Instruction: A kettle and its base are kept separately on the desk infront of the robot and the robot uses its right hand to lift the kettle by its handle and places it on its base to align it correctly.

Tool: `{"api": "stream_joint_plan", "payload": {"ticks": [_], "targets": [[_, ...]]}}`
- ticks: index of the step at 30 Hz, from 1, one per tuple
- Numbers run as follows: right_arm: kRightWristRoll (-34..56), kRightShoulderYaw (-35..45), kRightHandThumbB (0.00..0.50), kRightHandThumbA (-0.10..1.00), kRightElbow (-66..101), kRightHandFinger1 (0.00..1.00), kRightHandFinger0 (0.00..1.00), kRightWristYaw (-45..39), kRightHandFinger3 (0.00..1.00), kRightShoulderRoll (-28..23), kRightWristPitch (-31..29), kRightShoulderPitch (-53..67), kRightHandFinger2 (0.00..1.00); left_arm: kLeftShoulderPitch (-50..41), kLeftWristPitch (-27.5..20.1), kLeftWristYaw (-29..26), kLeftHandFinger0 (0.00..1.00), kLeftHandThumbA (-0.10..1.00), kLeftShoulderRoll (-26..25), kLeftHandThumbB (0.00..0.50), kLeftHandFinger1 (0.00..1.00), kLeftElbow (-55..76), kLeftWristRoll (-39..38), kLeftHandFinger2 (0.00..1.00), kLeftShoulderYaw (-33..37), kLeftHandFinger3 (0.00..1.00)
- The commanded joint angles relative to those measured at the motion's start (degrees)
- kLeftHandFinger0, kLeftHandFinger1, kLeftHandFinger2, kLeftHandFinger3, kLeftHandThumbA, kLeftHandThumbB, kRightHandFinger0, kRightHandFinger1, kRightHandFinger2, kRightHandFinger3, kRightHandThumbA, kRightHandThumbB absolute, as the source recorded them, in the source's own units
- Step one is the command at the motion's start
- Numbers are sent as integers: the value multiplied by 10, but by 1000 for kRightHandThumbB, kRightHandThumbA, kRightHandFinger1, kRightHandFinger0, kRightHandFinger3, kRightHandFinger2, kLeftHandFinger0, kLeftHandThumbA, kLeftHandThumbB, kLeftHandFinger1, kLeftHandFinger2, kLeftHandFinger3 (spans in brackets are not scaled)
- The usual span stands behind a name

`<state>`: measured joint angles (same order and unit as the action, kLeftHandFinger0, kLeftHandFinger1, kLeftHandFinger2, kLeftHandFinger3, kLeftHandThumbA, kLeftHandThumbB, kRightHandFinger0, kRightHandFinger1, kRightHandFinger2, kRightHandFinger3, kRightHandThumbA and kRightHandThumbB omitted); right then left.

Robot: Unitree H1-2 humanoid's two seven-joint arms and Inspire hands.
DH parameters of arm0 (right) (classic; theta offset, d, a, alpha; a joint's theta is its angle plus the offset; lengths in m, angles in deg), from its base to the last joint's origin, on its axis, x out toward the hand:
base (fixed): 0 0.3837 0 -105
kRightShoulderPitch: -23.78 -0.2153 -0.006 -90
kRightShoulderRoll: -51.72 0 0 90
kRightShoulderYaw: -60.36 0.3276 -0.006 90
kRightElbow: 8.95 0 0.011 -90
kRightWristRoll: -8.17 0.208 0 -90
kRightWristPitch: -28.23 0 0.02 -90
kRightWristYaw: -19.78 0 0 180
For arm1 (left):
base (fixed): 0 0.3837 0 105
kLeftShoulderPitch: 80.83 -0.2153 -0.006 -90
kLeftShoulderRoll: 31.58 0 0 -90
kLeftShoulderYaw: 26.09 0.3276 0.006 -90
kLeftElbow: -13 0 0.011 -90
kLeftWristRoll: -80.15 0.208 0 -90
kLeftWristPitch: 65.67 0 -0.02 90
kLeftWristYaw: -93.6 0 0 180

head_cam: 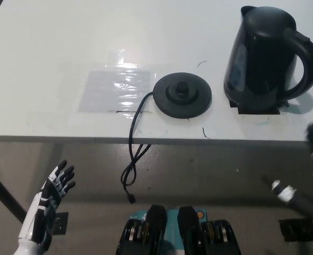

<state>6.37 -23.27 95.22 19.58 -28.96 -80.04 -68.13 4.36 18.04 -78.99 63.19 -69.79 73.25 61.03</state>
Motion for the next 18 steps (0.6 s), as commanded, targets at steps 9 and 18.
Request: {"api": "stream_joint_plan", "payload": {"ticks": [9,18], "targets": [[110,74,312,1000,1,1000,1000,0,1000,-88,128,-160,1000,8,-24,12,1000,1000,-2,134,1000,17,-13,1000,1,1000],[140,85,298,1000,-125,1000,1000,-14,1000,-116,142,-265,1000,6,-20,12,1000,1000,-2,113,1000,17,-15,1000,1,1000]]}}
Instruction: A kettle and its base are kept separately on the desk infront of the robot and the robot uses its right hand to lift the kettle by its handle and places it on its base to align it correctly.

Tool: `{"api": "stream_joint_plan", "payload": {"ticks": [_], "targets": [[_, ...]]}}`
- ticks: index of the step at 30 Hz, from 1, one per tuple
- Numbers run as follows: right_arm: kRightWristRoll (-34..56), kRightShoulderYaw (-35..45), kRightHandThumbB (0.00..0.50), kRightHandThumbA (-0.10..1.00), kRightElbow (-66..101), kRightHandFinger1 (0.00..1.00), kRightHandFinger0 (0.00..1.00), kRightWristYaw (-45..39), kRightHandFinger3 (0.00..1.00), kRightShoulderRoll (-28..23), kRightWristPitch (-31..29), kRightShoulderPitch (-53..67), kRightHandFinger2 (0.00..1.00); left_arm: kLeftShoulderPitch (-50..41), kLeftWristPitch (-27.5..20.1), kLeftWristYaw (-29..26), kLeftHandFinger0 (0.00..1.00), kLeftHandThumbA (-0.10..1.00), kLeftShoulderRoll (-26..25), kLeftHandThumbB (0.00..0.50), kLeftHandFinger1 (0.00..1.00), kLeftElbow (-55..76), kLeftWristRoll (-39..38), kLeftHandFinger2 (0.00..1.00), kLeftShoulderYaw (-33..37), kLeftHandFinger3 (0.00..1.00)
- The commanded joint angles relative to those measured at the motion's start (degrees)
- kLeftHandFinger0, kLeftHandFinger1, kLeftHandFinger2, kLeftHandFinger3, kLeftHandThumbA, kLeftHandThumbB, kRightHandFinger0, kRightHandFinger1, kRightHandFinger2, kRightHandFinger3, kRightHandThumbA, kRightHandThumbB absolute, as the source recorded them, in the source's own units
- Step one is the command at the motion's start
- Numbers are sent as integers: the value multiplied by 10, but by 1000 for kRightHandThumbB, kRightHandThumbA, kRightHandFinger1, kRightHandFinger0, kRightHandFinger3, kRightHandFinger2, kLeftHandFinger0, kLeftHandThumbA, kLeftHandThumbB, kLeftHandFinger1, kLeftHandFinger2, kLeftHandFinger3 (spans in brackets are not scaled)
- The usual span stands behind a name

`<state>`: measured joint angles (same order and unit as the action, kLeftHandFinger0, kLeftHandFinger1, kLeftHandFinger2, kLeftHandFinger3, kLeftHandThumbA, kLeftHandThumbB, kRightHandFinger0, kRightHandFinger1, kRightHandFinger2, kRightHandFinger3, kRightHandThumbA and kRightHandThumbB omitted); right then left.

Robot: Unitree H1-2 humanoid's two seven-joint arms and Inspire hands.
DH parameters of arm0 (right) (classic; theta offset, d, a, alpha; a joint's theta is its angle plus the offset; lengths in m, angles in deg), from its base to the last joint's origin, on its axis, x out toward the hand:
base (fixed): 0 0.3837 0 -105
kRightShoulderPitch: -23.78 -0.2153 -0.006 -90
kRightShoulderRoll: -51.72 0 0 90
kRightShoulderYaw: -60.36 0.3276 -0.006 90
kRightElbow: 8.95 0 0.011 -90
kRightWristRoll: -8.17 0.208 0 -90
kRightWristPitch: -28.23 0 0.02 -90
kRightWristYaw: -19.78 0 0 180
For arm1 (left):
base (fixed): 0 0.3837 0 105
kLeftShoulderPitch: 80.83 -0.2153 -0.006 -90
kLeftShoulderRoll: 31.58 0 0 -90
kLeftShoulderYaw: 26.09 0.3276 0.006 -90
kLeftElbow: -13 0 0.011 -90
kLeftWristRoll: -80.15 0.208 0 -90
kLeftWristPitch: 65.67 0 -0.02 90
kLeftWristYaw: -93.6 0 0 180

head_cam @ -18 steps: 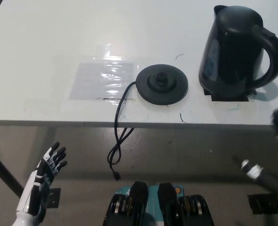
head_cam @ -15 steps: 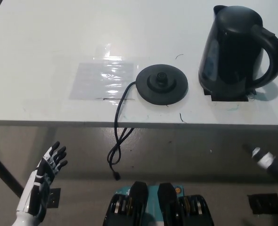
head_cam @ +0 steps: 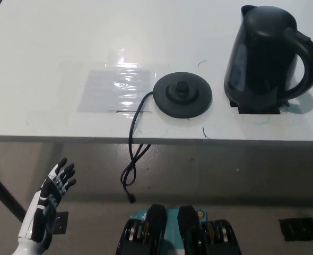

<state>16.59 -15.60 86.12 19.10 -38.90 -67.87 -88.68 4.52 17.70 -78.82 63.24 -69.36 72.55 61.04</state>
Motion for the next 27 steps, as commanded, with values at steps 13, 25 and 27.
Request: {"api": "stream_joint_plan", "payload": {"ticks": [13,25,27], "targets": [[49,-9,338,1000,-202,1000,1000,-40,1000,-23,21,-162,1000,8,-16,13,1000,1000,-5,118,1000,9,-9,1000,3,1000],[47,-28,280,1000,-290,1000,1000,-58,1000,-15,21,-183,1000,11,-16,19,1000,1000,-6,102,1000,8,-11,1000,1,1000],[43,-32,314,1000,-304,1000,1000,-57,1000,-15,19,-186,1000,11,-15,16,1000,1000,-6,120,1000,9,-5,1000,1,1000]]}}
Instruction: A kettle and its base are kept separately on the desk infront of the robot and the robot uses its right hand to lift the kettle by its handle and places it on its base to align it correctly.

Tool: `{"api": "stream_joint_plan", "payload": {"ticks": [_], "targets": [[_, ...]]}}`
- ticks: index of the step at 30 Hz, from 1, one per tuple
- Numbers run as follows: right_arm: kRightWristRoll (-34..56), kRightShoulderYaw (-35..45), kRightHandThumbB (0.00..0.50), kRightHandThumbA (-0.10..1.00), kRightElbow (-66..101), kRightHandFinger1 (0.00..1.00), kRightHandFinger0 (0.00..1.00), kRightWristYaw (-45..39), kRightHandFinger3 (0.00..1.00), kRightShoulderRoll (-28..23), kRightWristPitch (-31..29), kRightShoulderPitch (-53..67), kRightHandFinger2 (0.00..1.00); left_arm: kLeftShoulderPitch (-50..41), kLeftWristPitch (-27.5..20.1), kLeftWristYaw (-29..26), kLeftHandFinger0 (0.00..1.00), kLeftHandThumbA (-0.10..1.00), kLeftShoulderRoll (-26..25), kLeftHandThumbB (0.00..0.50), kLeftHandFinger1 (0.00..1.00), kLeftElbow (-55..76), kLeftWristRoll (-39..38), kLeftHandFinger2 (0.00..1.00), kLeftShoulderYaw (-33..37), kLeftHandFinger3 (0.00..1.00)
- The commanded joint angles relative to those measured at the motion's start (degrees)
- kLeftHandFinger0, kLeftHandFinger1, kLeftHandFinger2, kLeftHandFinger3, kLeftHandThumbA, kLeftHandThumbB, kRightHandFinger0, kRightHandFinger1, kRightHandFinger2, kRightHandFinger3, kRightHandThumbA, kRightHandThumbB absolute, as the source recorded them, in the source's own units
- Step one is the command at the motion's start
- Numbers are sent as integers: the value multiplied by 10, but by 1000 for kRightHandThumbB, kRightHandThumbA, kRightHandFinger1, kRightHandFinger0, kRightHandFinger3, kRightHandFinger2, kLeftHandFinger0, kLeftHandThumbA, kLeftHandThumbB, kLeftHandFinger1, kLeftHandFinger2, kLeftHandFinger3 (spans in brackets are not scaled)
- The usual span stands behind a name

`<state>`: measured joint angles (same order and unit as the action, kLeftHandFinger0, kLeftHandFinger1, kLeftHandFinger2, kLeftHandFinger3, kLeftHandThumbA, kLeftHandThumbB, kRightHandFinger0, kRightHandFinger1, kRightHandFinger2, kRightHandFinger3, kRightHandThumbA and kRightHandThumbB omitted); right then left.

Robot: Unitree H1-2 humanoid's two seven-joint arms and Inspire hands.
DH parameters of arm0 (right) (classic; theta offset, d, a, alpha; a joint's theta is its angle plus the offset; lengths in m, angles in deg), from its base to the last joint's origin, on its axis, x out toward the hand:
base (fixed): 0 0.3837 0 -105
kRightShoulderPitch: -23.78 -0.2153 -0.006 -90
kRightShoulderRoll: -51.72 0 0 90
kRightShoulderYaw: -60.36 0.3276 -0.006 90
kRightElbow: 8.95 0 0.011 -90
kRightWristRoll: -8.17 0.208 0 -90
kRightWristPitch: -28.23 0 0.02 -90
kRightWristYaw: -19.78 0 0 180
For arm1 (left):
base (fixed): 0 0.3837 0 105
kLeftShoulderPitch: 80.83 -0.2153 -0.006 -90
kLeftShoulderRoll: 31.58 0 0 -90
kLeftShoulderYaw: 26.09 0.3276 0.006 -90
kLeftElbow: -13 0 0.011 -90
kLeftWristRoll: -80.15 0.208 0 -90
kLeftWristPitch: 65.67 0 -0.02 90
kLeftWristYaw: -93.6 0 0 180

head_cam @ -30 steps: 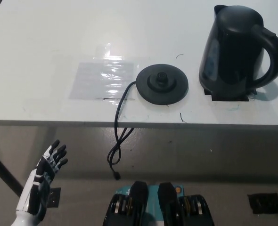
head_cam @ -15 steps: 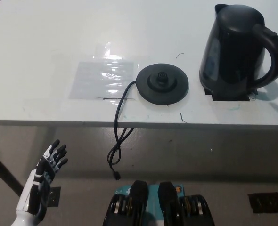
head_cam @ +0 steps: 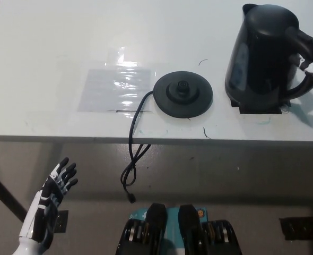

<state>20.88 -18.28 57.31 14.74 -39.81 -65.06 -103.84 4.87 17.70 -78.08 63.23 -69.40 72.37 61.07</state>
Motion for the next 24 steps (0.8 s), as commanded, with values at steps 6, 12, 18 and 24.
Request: {"api": "stream_joint_plan", "payload": {"ticks": [6,12,18,24], "targets": [[6,-3,322,1000,-40,1000,1000,-14,1000,-5,-19,-36,1000,11,-18,11,1000,1000,-8,102,1000,5,-9,1000,-1,1000],[3,-5,370,1000,-68,1000,1000,-22,1000,-12,-28,-37,1000,10,-16,9,1000,1000,-7,143,1000,9,-5,1000,-1,1000],[8,1,393,1000,-102,1000,1000,-29,1000,-16,-37,-46,1000,13,-18,12,1000,1000,-9,147,1000,5,-8,1000,-2,1000],[7,10,367,1000,-99,1000,1000,-12,1000,-11,-38,-52,1000,16,-17,12,1000,1000,-9,159,1000,6,-9,1000,-1,1000]]}}
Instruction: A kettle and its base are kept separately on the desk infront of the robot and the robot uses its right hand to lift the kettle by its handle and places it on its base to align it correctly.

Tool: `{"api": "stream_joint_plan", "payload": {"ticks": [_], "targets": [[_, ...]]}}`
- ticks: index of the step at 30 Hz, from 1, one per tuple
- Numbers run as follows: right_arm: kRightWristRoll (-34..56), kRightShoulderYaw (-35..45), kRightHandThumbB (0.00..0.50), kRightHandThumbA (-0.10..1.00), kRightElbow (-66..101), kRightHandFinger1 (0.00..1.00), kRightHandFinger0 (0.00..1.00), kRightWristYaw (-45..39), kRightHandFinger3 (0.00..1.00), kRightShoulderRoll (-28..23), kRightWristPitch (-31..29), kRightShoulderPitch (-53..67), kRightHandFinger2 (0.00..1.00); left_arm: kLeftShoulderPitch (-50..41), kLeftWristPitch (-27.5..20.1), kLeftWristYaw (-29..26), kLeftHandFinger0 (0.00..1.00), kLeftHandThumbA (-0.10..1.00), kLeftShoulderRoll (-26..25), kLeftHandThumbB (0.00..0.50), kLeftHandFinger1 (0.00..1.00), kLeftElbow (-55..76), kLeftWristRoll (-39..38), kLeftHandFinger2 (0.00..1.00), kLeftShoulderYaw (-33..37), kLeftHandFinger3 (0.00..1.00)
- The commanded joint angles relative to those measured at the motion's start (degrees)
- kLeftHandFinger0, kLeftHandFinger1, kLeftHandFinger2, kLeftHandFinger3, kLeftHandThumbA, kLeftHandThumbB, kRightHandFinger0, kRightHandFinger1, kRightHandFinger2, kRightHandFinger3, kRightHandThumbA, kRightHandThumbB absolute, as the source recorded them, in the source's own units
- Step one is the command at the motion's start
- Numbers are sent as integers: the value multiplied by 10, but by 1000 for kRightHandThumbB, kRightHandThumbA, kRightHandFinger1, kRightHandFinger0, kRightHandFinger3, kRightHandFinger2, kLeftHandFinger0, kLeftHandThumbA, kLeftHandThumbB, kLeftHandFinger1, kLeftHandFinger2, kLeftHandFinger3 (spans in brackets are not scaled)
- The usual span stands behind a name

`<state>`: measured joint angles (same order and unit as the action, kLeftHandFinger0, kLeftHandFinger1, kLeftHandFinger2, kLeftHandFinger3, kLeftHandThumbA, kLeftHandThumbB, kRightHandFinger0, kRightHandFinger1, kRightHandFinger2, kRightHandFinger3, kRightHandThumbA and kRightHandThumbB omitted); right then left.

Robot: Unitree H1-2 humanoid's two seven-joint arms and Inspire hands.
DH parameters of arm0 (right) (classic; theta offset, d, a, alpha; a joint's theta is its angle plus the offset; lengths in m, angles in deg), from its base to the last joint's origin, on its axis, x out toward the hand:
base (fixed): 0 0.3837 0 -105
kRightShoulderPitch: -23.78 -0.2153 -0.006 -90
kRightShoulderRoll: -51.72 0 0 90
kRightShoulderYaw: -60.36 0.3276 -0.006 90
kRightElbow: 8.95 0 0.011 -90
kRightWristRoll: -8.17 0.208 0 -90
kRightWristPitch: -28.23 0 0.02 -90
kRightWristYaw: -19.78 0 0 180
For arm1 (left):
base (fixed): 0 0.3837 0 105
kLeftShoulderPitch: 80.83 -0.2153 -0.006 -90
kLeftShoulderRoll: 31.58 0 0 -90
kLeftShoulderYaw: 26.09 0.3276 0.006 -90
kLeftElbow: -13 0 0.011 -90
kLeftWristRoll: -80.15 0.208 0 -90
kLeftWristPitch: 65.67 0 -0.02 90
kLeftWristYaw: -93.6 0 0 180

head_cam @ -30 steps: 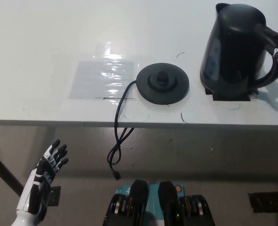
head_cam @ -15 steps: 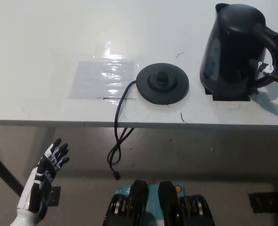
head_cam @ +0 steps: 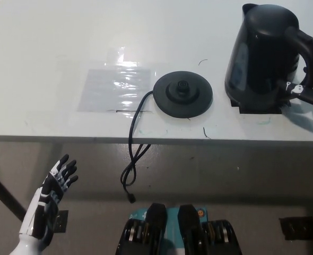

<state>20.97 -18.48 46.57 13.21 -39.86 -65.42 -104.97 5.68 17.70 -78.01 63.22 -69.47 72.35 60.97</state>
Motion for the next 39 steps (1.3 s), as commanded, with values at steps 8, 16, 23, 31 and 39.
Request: {"api": "stream_joint_plan", "payload": {"ticks": [8,16,23,31,39], "targets": [[-7,76,98,288,31,54,3,120,276,42,-83,-52,256,11,-7,9,1000,1000,-6,159,1000,11,-14,1000,-3,1000],[-2,98,89,375,77,441,88,137,532,51,-80,-45,764,9,-22,14,1000,1000,-10,160,1000,1,-13,1000,-3,1000],[-2,102,124,407,71,412,61,141,633,42,-71,-39,744,9,-18,17,1000,1000,-9,131,1000,3,-23,1000,-4,1000],[-10,110,214,-100,80,299,0,177,658,51,-67,-45,680,10,-21,18,1000,1000,-10,104,1000,-1,-16,1000,-4,1000],[3,106,143,-100,84,330,0,173,695,57,-84,-68,727,11,-32,22,1000,1000,-10,85,1000,-9,-16,1000,-5,1000]]}}
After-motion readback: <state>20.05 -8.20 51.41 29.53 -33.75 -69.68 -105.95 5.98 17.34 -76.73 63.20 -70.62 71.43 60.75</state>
